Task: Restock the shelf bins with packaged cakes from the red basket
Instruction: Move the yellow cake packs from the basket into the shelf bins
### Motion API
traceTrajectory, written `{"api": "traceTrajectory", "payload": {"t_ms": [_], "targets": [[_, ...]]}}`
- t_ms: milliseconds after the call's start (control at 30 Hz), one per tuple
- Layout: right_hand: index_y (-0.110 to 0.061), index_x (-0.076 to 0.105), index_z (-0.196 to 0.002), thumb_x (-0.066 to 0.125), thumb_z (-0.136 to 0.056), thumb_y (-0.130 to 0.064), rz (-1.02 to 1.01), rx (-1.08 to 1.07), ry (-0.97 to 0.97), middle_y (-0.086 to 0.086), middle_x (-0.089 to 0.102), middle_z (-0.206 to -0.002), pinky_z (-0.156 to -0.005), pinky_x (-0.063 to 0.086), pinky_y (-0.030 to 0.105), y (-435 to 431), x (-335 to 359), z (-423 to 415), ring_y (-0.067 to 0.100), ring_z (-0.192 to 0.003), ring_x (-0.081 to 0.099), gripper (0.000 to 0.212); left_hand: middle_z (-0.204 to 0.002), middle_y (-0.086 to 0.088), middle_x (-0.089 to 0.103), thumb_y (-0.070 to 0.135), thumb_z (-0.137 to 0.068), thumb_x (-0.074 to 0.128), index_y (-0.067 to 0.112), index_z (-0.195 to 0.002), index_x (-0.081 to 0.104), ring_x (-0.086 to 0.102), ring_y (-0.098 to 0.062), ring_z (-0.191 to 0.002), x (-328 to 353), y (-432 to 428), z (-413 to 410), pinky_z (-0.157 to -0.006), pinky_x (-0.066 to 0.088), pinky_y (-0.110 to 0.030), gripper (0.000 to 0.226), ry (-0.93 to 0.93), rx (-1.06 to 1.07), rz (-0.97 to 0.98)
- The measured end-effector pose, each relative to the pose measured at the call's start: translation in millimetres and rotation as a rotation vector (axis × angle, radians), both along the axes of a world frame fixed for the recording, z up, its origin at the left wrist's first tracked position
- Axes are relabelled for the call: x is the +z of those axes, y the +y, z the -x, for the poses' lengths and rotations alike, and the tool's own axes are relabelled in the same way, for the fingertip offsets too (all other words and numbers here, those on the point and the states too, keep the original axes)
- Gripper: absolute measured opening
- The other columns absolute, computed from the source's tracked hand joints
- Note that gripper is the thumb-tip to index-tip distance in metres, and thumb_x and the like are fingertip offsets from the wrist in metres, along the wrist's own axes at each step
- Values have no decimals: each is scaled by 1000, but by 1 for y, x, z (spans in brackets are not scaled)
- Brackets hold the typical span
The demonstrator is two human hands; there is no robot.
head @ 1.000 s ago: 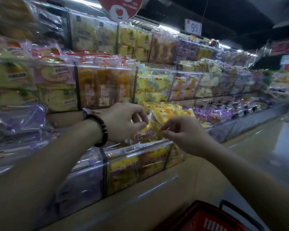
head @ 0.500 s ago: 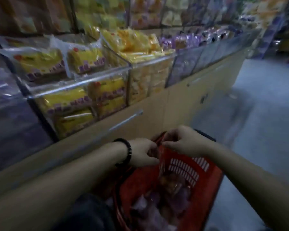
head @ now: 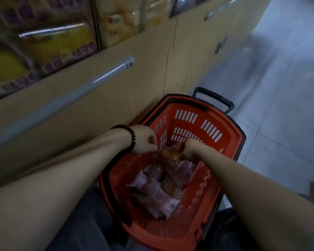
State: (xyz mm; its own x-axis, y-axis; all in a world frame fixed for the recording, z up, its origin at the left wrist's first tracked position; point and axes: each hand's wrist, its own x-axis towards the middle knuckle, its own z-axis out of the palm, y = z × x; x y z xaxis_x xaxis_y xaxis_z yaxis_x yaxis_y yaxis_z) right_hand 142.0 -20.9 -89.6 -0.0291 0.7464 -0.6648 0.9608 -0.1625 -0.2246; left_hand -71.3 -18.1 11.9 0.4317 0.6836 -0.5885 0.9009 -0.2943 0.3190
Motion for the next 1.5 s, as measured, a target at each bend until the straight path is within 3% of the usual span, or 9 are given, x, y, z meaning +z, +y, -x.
{"api": "traceTrajectory", "payload": {"t_ms": [133, 267, 400, 567, 833, 967, 1167, 1367, 1500], "targets": [[-21, 42, -158, 62, -104, -22, -47, 75, 28, 2, 44, -162, -110, 43, 29, 7, -47, 13, 24, -145, 47, 58, -98, 5, 76, 42, -101, 59, 24, -114, 70, 71, -10, -70, -7, 6, -6, -86, 59, -35, 25, -31, 6, 31], [-18, 54, -150, 78, -91, -10, -86, -88, 128, 5, 58, -148, -88, 45, 17, 7, -78, 6, 25, -135, 58, 64, -96, 2, 78, 44, -101, 58, 26, -113, 69, 76, -15, -75, -11, 8, -7, -86, 60, -39, 24, -25, 14, 87], [-27, 58, -146, 73, -79, -55, -131, -87, 161, -3, 62, -144, -95, 41, 16, 12, -106, -2, 19, -133, 60, 75, -97, 1, 79, 47, -102, 56, 28, -117, 67, 76, -13, -78, -10, 9, -5, -87, 60, -39, 26, 26, -7, 111], [-14, 48, -152, 85, -81, -12, -86, -237, 151, 10, 56, -149, -99, 49, 32, -5, -99, 5, 31, -132, 58, 80, -97, 6, 76, 45, -102, 56, 26, -115, 68, 76, -12, -75, -8, 7, -8, -86, 61, -39, 25, 4, 18, 122], [-18, 46, -157, 76, -95, -31, -74, -14, 168, -6, 49, -157, -106, 39, 18, -8, -48, 7, 16, -143, 50, 70, -92, 4, 78, 41, -99, 63, 26, -109, 68, 77, -12, -68, -20, 6, 10, -88, 61, -44, 18, -10, 73, 118], [-18, 71, -133, 71, -97, -23, -52, -88, 291, -1, 75, -105, -68, 57, 24, -9, -3, 0, 14, -86, 70, 37, -90, 4, 74, 32, -92, 76, 21, -117, 68, 77, -18, -81, -18, -1, 18, -88, 61, -42, 28, -32, 95, 115], [-12, 68, -131, 64, -99, 0, 102, 30, 639, 9, 73, -106, -66, 58, 25, -24, 52, -6, 15, -81, 71, 34, -131, 7, 56, 50, -70, 90, 32, -141, 53, 56, -14, -117, -6, -16, 14, -98, 49, -31, 82, -11, -61, -4], [-14, 63, -137, 61, -100, 1, 132, -260, 827, 7, 77, -91, -57, 54, 28, -34, 41, 6, 19, -65, 67, 41, -118, 7, 62, 46, -79, 84, 35, -115, 61, 59, -15, -106, -4, -16, 9, -96, 52, -34, 44, 233, -150, 91], [-17, 77, -116, 65, -81, -32, -73, -75, 214, 9, 79, -110, -76, 64, 35, -28, -15, 31, 28, -96, 76, 40, -118, 5, 63, 45, -80, 84, 22, -128, 66, 62, -19, -111, -5, -10, 20, -100, 53, -39, 56, 320, -95, 60]]}}
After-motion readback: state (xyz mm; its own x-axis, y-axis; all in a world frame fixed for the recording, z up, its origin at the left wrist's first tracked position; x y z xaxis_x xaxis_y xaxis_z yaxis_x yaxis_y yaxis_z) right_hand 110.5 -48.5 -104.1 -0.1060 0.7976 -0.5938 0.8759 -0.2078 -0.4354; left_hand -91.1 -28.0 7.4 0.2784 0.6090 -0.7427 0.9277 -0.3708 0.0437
